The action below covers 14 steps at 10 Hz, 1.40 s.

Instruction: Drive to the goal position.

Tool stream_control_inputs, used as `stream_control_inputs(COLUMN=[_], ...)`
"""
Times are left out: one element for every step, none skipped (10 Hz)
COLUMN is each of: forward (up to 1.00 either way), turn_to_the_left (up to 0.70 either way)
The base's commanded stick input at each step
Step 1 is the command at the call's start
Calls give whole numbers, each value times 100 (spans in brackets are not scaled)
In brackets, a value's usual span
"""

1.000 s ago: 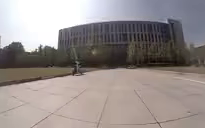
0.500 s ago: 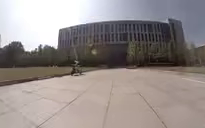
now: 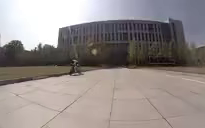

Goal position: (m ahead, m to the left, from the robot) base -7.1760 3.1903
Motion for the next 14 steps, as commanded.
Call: stream_control_inputs(forward=[70,70,69,67,67,67,66,66,66,66,66,65,64,63], turn_to_the_left=[0,0,0,0,0,0,0,0,0,0,0,0,0,0])
